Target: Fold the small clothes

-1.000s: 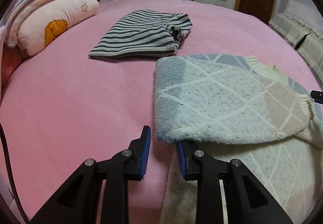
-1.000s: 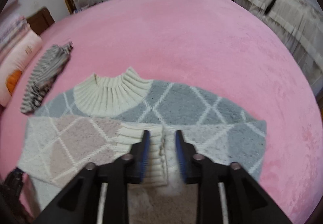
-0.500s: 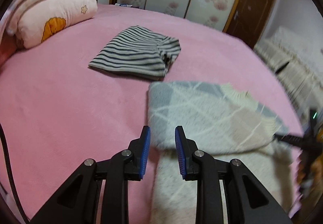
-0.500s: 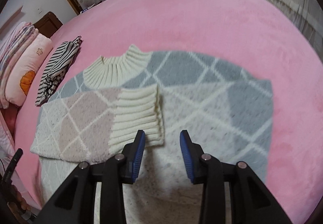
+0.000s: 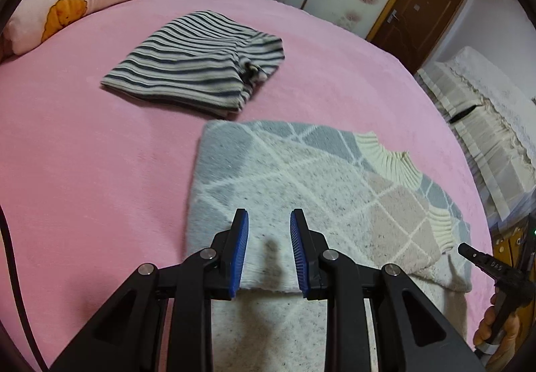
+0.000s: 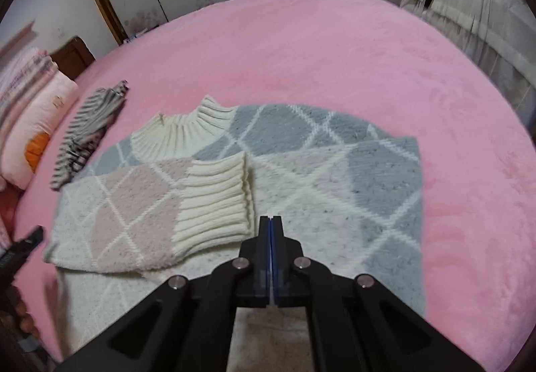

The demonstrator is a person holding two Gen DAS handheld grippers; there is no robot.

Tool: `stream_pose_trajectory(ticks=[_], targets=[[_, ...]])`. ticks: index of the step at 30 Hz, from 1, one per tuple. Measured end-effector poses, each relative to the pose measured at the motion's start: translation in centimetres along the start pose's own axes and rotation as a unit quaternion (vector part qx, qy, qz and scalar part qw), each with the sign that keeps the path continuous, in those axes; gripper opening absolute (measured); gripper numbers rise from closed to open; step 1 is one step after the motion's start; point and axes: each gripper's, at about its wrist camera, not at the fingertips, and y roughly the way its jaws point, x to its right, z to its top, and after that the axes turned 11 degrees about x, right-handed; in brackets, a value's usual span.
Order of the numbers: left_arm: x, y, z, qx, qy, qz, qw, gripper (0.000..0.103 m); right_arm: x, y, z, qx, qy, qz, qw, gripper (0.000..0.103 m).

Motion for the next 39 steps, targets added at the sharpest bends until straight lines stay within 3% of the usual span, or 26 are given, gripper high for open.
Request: stream_pose_trajectory(ticks=[4, 6, 8, 9, 13, 14, 18, 21, 24, 32, 39], targets=[[0.2, 0.7, -0.4, -0.005, 0.01, 0.009, 0.9999, 0.023, 0.6, 0.9, -0.1, -0.019, 0.031, 0.036, 0.999, 0.004], [0.1, 0.8, -0.5, -0.007, 0.01, 0.012, 0.9999, 0.023, 0.6, 1.5, -0.1, -0.024, 0.045, 0.048, 0.998, 0.014], [-0.1, 0.9, -0.5, -0.008, 0.009, 0.013, 0.9998, 0.023, 0.8, 2.2, -0.2, -0.026, 0.061, 0.054, 0.996, 0.035], [-0.1, 0.9, -0.5, -0.007, 0.009, 0.013, 0.9998, 0.023, 0.8, 2.5, -0.2, -0.026, 0.068, 0.058, 0.996, 0.037], [0.0, 0.9, -0.4, -0.006, 0.012, 0.015, 0.9998, 0.023, 0.4, 3.6, -0.2, -0.029, 0.074, 0.07, 0.994, 0.035], [0.1, 0.9, -0.4, -0.006, 0.013, 0.015, 0.9998, 0.023, 0.0, 3.7, -0.2, -0.028, 0.065, 0.07, 0.995, 0.019], [0.5, 0.9, -0.3, -0.004, 0.017, 0.01, 0.9998, 0.023, -1.0, 2.1, 0.1, -0.003, 0.027, 0.061, 0.998, 0.009], [1.0, 1.2, -0.1, -0.002, 0.028, 0.01, 0.9996, 0.023, -0.9, 0.2, 0.4, 0.024, 0.017, 0.052, 0.998, 0.008], [1.3, 2.0, -0.3, -0.009, 0.035, 0.013, 0.9993, 0.023, -0.9, -0.4, 0.3, 0.037, -0.005, 0.016, 0.999, 0.008], [1.8, 5.4, -2.0, -0.025, 0.106, 0.066, 0.9919, 0.023, -1.2, 2.3, -1.3, 0.011, -0.058, -0.033, 0.998, 0.008], [1.7, 5.5, -2.0, -0.021, 0.122, 0.065, 0.9902, 0.024, -1.3, 2.5, -1.6, 0.009, -0.076, -0.052, 0.996, 0.009]])
